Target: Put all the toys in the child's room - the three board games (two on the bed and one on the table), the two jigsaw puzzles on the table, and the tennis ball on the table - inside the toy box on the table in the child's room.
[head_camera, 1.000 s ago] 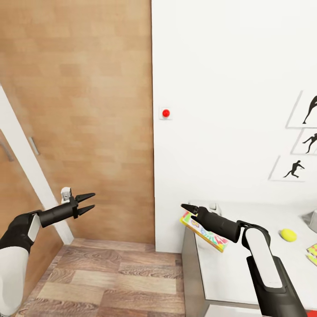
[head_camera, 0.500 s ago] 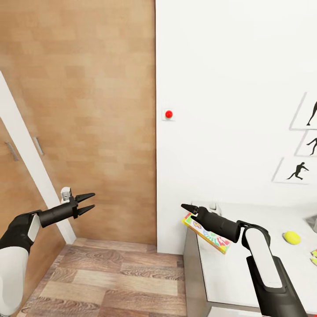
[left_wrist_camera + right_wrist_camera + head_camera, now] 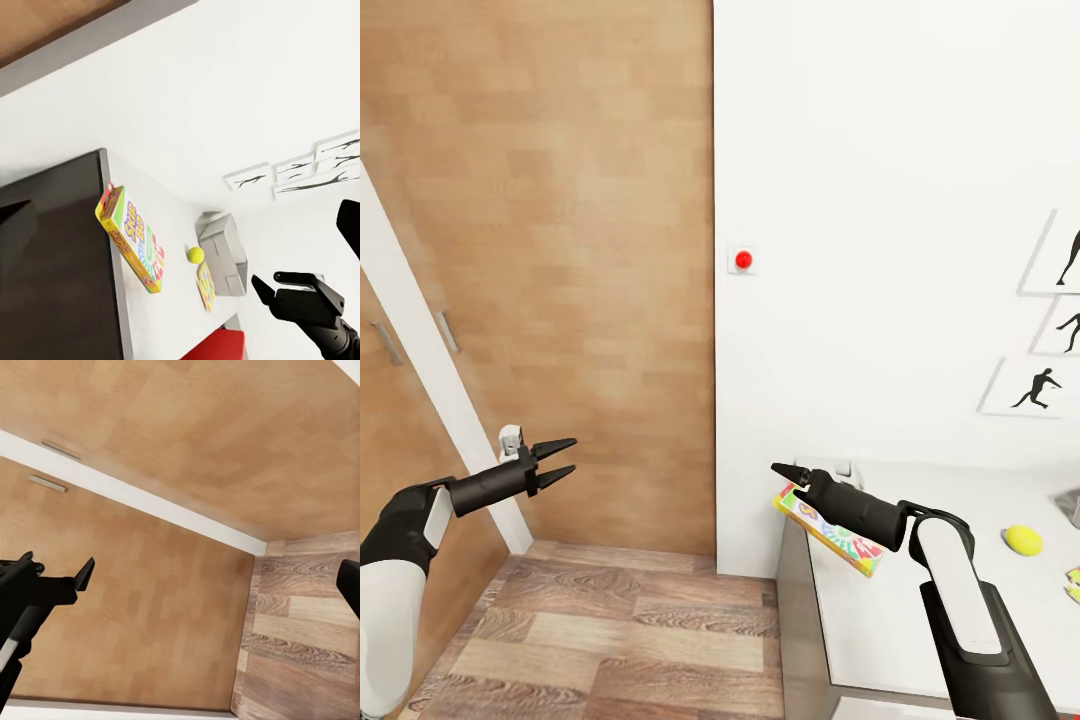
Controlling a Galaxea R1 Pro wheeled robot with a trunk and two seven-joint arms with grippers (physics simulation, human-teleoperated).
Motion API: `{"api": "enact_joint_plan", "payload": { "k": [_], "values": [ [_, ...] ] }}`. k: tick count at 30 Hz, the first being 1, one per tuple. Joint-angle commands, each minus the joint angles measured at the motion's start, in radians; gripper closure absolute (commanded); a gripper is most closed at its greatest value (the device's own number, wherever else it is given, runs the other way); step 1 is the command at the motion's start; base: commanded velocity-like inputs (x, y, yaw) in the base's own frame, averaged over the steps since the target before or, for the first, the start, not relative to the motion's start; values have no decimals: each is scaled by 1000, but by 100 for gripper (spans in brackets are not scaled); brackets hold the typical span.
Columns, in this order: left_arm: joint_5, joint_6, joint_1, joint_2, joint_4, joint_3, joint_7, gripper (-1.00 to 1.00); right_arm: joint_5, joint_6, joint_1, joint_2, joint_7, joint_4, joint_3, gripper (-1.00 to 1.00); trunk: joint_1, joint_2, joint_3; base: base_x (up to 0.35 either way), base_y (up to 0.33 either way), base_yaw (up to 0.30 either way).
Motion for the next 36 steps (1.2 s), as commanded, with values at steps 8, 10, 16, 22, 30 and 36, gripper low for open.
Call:
{"api": "enact_joint_plan", "payload": {
  "k": [8,10,16,22,30,36],
  "values": [
    [0,-13,-1,0,0,3,-2,-100,-3,5,-1,0,0,-1,-1,-100,1,-2,-2,0,0,0],
    [0,-23,-1,0,1,3,-2,-100,-3,5,-1,-1,0,-1,-1,-100,1,-2,-2,0,0,0],
    [0,-43,-1,-10,7,4,8,-100,-3,6,-1,-4,0,-2,-1,-100,1,-2,-2,0,0,0],
    [-2,-46,-1,-24,8,4,10,-100,-3,6,-1,-4,0,-2,-1,-100,1,-2,3,0,0,-95],
    [-2,-48,-1,-25,8,2,0,-100,-3,5,-1,-4,0,-2,-1,-100,1,-2,14,0,0,-151],
    [-1,-53,-1,-25,5,1,-3,-100,-4,5,-1,-1,0,-1,-1,-100,1,-2,22,0,0,-161]
  ]
}}
